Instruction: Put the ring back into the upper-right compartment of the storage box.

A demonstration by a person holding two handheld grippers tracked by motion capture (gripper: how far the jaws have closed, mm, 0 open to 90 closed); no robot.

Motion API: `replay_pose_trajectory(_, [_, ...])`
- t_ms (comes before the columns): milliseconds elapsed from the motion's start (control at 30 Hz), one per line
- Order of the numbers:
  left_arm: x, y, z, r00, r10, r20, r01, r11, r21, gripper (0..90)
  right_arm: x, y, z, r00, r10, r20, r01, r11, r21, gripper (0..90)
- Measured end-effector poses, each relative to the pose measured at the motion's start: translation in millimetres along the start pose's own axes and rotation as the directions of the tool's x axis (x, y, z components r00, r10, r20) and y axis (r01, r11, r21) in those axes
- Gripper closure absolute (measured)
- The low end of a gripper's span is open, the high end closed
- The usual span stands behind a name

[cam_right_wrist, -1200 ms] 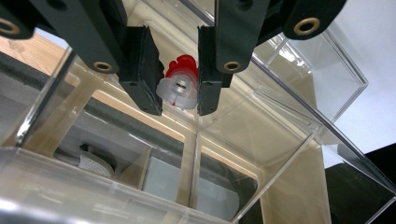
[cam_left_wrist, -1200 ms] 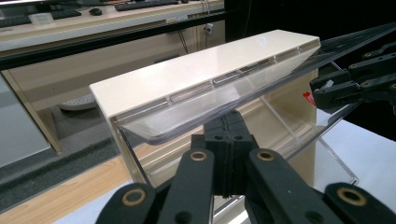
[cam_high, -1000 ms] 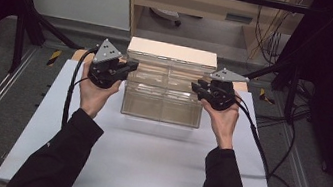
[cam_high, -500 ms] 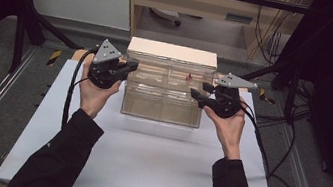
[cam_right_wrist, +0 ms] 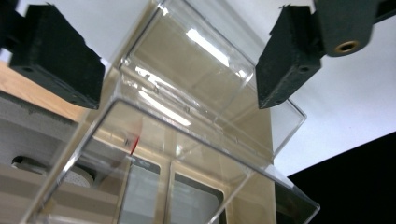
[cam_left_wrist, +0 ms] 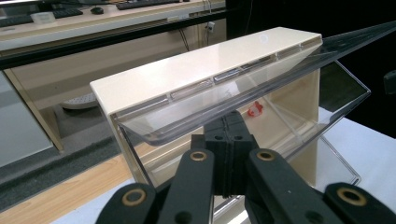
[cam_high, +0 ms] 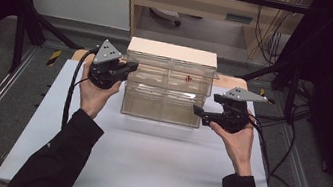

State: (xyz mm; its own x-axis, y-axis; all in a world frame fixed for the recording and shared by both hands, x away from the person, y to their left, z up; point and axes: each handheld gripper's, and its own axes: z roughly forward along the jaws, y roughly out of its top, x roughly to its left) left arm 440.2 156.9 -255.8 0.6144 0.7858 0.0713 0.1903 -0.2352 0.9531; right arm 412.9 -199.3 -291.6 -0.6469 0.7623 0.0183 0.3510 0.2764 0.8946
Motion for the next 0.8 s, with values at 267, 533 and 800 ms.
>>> replay_pose_trajectory(267, [-0.1, 0.0, 0.0, 1.0, 0.002, -0.001, -0.002, 1.0, 0.001, 90.0, -4.5, -30.4, -0.4, 0.9993, 0.023, -0.028, -0.022, 0.999, 0.044, 6.2])
replay_pose_trajectory(533, [0.0, -0.1, -0.6, 1.0, 0.004, -0.002, -0.004, 1.0, 0.003, 90.0, -9.3, -60.3, 1.4, 0.9988, 0.045, -0.021, -0.043, 0.994, 0.101, 1.4])
replay_pose_trajectory(800, [2.7, -0.7, -1.8, 1.0, 0.006, -0.002, -0.006, 0.9999, 0.01, 90.0, -13.6, -85.8, 2.4, 0.9973, 0.059, -0.045, -0.053, 0.991, 0.125, 0.8])
